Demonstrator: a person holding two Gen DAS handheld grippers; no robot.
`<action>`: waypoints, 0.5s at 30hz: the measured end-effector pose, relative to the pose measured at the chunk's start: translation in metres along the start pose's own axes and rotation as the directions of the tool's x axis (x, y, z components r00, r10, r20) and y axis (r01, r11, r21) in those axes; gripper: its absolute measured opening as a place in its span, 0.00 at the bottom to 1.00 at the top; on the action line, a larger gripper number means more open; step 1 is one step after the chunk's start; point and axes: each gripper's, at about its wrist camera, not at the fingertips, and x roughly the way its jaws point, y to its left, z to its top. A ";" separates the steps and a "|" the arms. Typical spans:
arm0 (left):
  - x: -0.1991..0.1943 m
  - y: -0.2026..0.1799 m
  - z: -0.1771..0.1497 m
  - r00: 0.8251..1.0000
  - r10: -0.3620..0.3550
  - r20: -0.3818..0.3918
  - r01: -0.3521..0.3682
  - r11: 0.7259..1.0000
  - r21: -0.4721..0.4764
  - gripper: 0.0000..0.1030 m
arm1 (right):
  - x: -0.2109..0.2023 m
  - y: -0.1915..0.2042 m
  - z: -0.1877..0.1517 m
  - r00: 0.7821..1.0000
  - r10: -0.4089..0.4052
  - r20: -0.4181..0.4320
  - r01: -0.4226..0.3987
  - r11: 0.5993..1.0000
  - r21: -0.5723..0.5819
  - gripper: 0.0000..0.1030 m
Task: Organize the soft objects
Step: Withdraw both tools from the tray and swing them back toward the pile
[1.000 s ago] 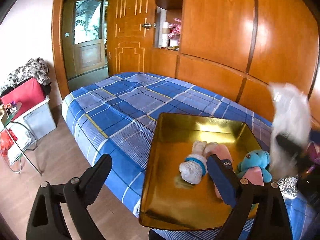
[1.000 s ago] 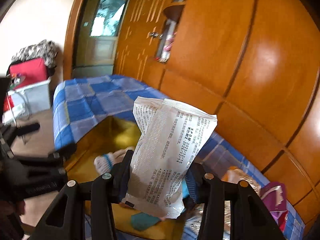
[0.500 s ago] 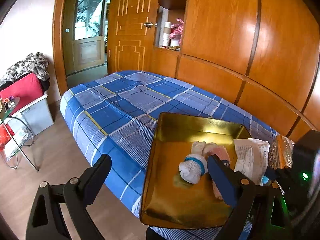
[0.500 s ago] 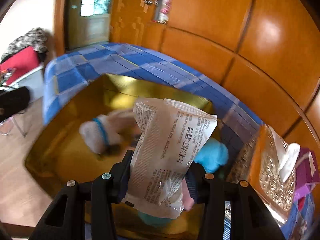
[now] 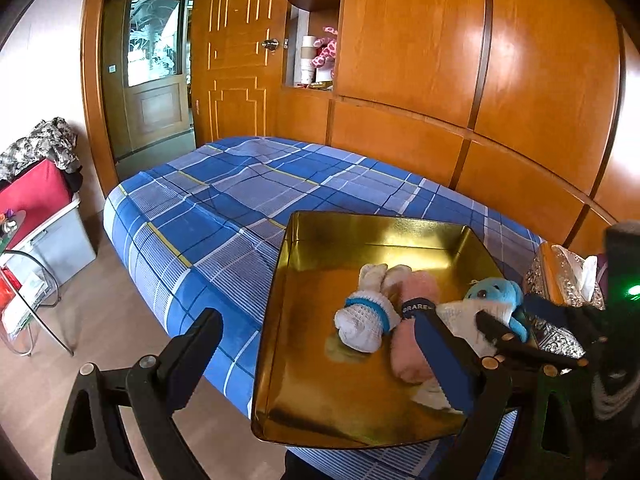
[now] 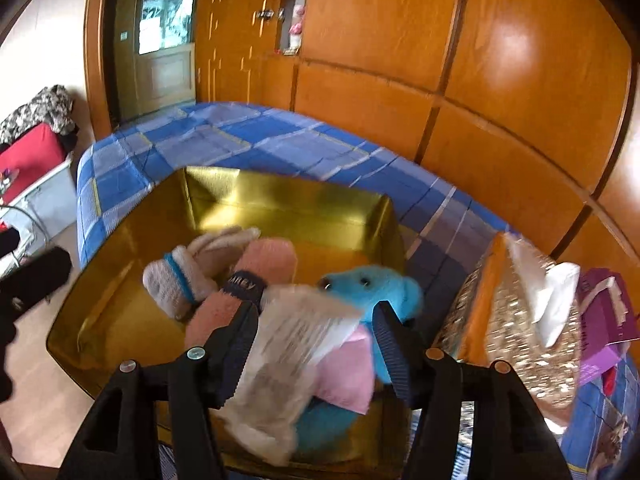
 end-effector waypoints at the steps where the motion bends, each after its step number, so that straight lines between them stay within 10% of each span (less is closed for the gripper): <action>1: -0.001 0.000 0.000 1.000 0.000 0.002 0.000 1.000 0.000 0.94 | -0.005 -0.002 0.002 1.000 -0.005 0.014 0.005 1.000 0.006 0.59; 15: -0.010 -0.012 -0.002 0.999 -0.030 0.012 0.030 0.999 0.029 0.94 | -0.052 -0.032 0.021 0.986 -0.100 0.137 0.085 0.990 0.113 0.59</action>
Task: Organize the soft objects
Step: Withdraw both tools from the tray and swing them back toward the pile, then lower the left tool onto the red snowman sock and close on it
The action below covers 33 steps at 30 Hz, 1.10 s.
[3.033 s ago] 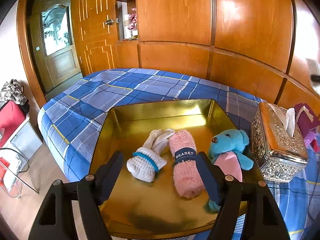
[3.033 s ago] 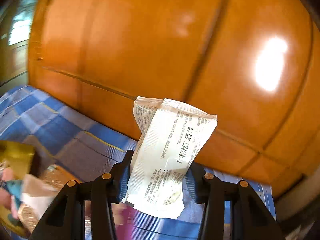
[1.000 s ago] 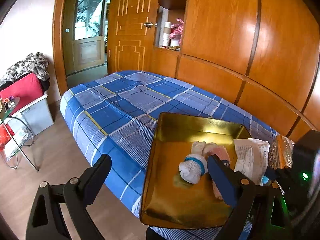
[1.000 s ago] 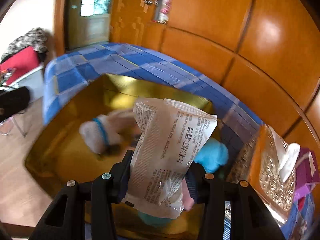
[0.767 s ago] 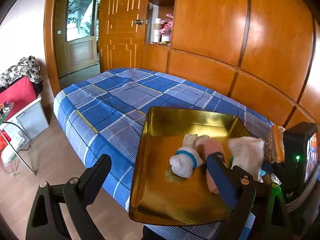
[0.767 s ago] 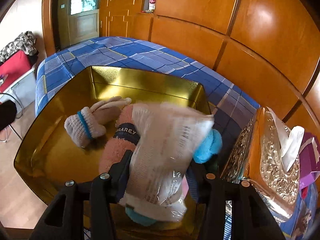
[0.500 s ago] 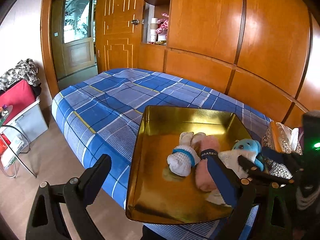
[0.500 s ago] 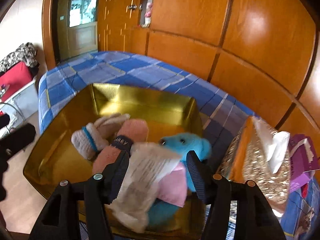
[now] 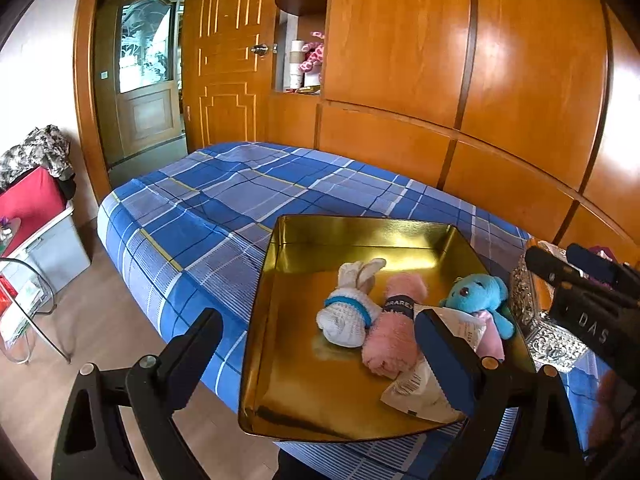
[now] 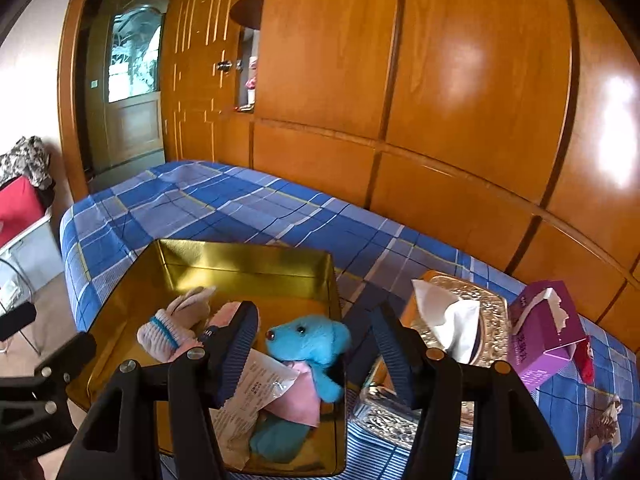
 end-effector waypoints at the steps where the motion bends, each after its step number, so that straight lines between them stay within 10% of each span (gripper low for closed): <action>1: 0.000 -0.001 0.000 1.000 -0.003 -0.001 0.003 1.000 0.004 0.94 | -0.002 -0.001 0.000 1.000 -0.002 0.006 0.002 1.000 0.006 0.59; 21: -0.023 -0.047 0.006 0.992 -0.119 0.032 0.114 0.984 0.140 0.94 | -0.025 -0.061 -0.011 0.995 -0.090 0.032 0.087 0.992 0.088 0.59; 33: -0.052 -0.149 -0.004 0.939 -0.343 -0.023 0.325 0.862 0.389 0.94 | -0.059 -0.192 -0.048 0.945 -0.326 -0.037 0.327 0.924 0.200 0.59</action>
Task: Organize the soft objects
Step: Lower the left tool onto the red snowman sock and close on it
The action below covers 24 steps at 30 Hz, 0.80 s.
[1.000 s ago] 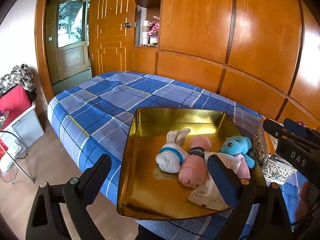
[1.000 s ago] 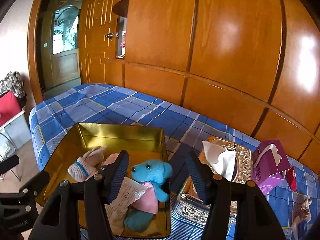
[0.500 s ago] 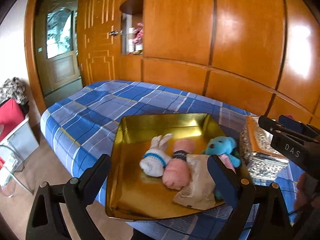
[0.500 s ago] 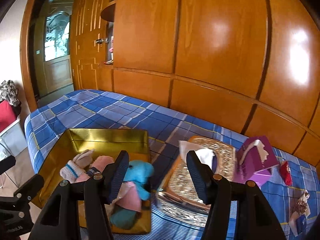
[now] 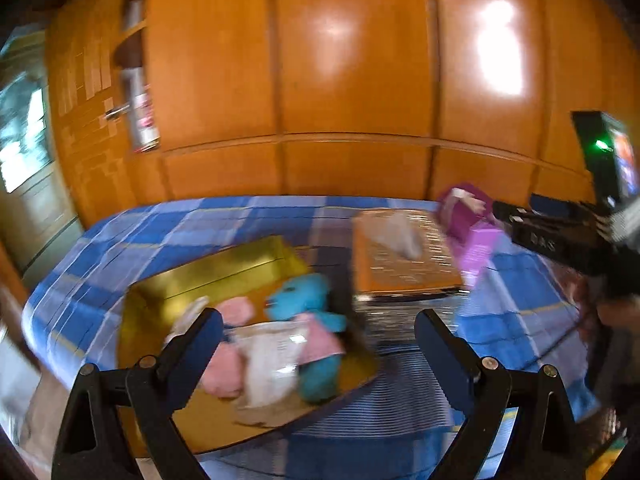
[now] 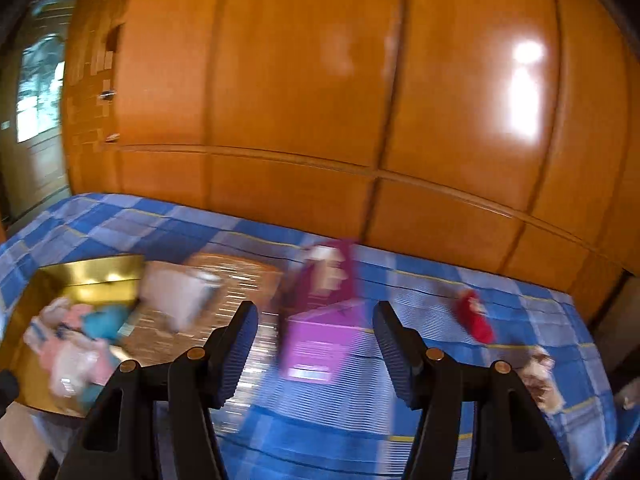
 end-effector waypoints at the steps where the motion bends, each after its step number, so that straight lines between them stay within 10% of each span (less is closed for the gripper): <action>1: 0.001 -0.013 0.002 1.000 -0.029 -0.001 0.029 0.999 0.030 0.94 | 0.001 -0.013 -0.001 1.000 -0.023 -0.007 0.023 1.000 0.012 0.59; 14: 0.017 -0.112 0.014 0.976 -0.212 -0.057 0.220 0.939 0.265 0.94 | 0.015 -0.184 -0.036 0.951 -0.268 -0.153 0.298 0.926 0.233 0.59; 24: 0.026 -0.174 0.034 0.944 -0.317 -0.092 0.329 0.873 0.360 0.94 | 0.030 -0.308 -0.071 0.878 -0.410 -0.246 0.478 0.767 0.429 0.59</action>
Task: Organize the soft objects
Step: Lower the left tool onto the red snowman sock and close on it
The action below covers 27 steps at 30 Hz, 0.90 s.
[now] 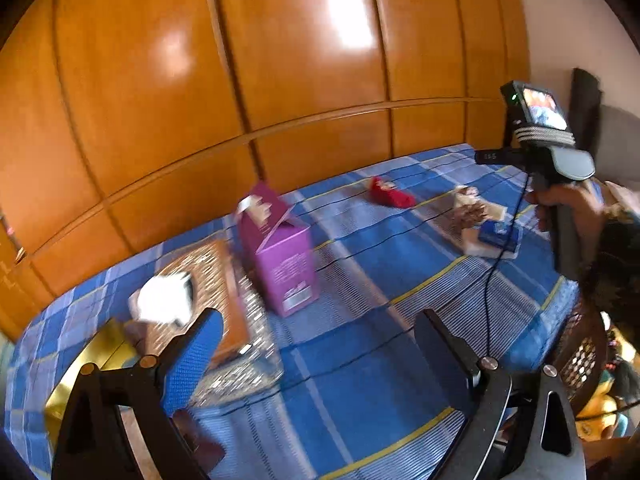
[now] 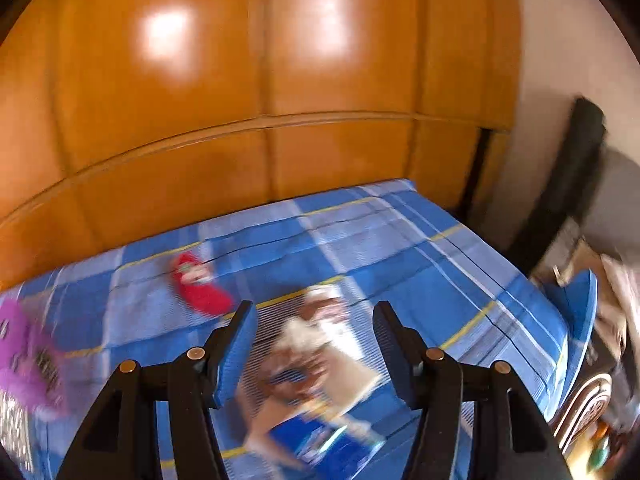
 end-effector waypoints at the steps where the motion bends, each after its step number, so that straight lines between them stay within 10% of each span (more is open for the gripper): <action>1: 0.003 -0.004 0.006 1.000 -0.016 0.000 0.016 1.000 0.004 0.94 | 0.006 -0.010 -0.001 1.000 -0.019 -0.003 0.019 0.999 0.037 0.59; 6: 0.031 -0.024 0.038 0.993 -0.115 -0.036 0.114 0.993 -0.016 0.87 | 0.022 -0.062 -0.007 0.997 0.009 -0.078 0.016 0.953 0.302 0.59; 14: 0.105 -0.058 0.089 0.959 -0.251 -0.134 0.233 0.963 -0.134 0.66 | 0.036 -0.079 -0.016 0.983 0.108 -0.147 -0.036 0.905 0.424 0.59; 27: 0.262 -0.077 0.145 0.936 -0.195 -0.293 0.112 0.954 -0.279 0.59 | 0.042 -0.096 -0.025 0.961 0.239 -0.140 -0.127 0.829 0.545 0.59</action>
